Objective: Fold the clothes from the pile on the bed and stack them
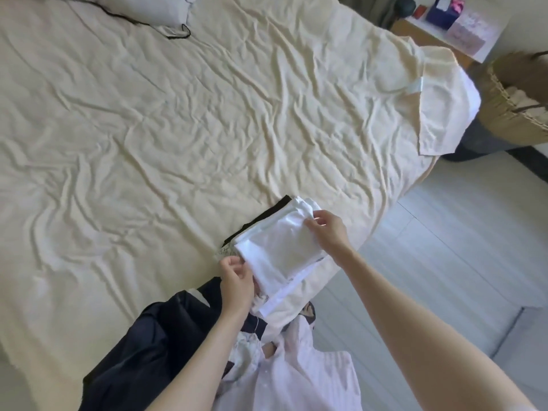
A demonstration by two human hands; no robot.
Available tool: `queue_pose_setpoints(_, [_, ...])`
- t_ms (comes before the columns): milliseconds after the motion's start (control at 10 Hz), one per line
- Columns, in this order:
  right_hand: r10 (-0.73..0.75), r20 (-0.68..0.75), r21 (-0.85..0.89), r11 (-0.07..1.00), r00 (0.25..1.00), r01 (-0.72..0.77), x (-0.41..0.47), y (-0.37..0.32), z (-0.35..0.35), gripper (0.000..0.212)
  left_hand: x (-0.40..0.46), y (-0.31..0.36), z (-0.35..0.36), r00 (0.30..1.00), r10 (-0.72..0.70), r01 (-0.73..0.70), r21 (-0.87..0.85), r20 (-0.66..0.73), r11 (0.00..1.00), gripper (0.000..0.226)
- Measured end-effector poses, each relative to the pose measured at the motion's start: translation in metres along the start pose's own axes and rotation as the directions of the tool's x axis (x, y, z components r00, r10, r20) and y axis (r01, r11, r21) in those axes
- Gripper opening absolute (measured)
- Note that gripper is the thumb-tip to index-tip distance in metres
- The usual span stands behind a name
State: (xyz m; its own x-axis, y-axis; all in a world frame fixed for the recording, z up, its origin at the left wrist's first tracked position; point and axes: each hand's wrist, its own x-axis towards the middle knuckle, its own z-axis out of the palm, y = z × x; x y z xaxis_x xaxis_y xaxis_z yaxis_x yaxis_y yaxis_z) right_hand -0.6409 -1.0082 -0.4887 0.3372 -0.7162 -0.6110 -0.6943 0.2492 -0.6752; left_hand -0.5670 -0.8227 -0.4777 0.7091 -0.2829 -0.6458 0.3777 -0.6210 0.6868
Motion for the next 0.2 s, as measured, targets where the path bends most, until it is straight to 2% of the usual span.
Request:
queue_pose_setpoints(100, [0.083,-0.005,-0.054,0.995,0.997,-0.083,0.0096,0.0012,0.01,0.03,0.0061,0.0007,0.004,0.984,0.174,-0.166,0.209,-0.021,0.964,0.042])
queue_pose_setpoints(200, [0.082,-0.016,-0.082,0.993,0.996,-0.083,0.0145,-0.0041,0.004,0.036,0.0081,-0.0016,0.0134,0.865,0.477,-0.461,0.622,0.156,0.633,0.065])
